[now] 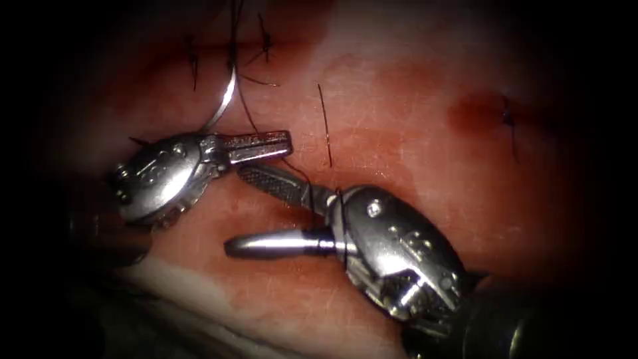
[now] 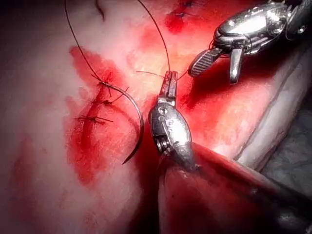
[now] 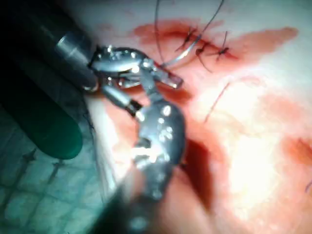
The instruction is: Wound Closure
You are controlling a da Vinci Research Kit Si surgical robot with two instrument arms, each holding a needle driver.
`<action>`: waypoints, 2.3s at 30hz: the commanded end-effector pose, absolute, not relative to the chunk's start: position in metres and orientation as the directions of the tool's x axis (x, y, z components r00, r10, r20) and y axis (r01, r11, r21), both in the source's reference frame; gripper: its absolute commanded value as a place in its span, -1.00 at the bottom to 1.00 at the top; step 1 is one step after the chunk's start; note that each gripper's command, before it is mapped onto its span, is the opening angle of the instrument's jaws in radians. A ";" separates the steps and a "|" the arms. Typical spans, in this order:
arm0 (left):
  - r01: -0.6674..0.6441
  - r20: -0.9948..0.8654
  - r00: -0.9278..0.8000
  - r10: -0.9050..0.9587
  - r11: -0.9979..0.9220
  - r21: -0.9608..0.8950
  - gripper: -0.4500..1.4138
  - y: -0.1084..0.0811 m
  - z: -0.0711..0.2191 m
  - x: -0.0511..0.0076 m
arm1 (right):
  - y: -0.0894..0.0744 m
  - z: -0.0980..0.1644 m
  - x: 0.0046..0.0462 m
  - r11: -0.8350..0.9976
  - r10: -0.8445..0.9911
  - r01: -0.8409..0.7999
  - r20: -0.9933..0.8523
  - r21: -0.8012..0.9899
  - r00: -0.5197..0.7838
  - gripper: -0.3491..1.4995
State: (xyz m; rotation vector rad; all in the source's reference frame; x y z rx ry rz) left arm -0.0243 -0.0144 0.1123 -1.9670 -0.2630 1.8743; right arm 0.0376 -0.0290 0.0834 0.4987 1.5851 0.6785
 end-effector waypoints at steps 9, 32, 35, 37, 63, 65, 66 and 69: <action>-0.143 -0.910 0.080 0.408 -0.898 -0.415 -1.00 -0.017 0.112 -0.0238 | -0.027 0.086 0.0354 0.706 0.654 -0.221 -0.739 0.673 -0.162 0.00; -0.153 -0.914 0.076 0.399 -0.901 -0.406 -1.00 -0.018 0.113 -0.0249 | -0.026 0.091 0.0333 0.550 0.686 -0.524 -0.710 0.650 -0.161 -0.13; -0.155 -0.914 0.076 0.399 -0.901 -0.406 -1.00 -0.018 0.113 -0.0251 | -0.026 0.092 0.0332 0.535 0.690 -0.559 -0.709 0.634 -0.144 -0.15; -0.156 -0.914 0.076 0.399 -0.901 -0.406 -1.00 -0.019 0.113 -0.0252 | -0.026 0.092 0.0332 0.525 0.696 -0.584 -0.707 0.619 -0.123 -0.15; -0.157 -0.913 0.076 0.400 -0.900 -0.407 -1.00 -0.018 0.112 -0.0255 | -0.026 0.098 0.0356 0.497 0.771 -0.628 -0.637 0.599 0.003 -0.42; -0.157 -0.913 0.076 0.400 -0.900 -0.407 -1.00 -0.018 0.112 -0.0255 | -0.026 0.098 0.0355 0.501 0.775 -0.621 -0.631 0.602 0.014 -0.73; -0.157 -0.913 0.076 0.400 -0.900 -0.407 -1.00 -0.018 0.112 -0.0255 | -0.026 0.098 0.0355 0.504 0.778 -0.618 -0.628 0.603 0.021 -1.00; -0.157 -0.913 0.076 0.400 -0.900 -0.408 -1.00 -0.018 0.112 -0.0255 | -0.027 0.098 0.0353 0.504 0.783 -0.614 -0.621 0.608 0.029 -1.00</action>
